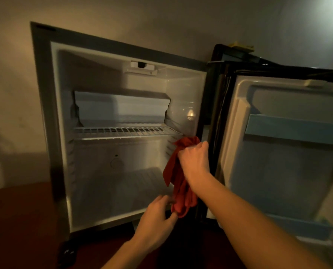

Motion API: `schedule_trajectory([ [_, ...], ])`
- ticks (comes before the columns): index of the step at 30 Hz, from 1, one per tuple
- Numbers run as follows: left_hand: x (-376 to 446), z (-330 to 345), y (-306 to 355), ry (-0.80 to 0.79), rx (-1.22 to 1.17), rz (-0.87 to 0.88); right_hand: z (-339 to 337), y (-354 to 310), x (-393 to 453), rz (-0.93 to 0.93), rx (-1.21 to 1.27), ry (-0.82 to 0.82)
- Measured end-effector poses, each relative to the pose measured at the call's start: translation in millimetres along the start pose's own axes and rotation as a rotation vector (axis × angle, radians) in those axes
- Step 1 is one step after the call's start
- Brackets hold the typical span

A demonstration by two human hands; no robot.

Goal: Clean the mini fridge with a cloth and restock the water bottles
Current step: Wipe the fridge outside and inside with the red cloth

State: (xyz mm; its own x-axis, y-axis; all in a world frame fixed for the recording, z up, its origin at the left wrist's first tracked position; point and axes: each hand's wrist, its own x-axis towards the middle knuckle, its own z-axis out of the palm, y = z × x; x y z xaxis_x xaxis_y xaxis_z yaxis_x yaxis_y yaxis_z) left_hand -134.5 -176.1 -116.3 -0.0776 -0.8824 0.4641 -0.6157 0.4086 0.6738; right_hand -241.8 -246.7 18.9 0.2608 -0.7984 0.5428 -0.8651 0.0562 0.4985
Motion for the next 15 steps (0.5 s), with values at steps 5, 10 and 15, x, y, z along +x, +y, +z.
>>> schedule_trajectory([
  [5, -4.2, 1.5, -7.6, -0.029, -0.020, -0.028, 27.6, -19.1, -21.7, -0.049, 0.074, -0.130],
  [10, -6.3, -6.0, -6.9, -0.029, 0.042, -0.051, 44.0, -28.9, -39.8, -0.121, 0.115, -0.174],
  [15, -6.1, -11.1, -9.3, -0.044, 0.174, -0.063, 63.9, -41.1, -69.7, -0.208, 0.109, -0.222],
])
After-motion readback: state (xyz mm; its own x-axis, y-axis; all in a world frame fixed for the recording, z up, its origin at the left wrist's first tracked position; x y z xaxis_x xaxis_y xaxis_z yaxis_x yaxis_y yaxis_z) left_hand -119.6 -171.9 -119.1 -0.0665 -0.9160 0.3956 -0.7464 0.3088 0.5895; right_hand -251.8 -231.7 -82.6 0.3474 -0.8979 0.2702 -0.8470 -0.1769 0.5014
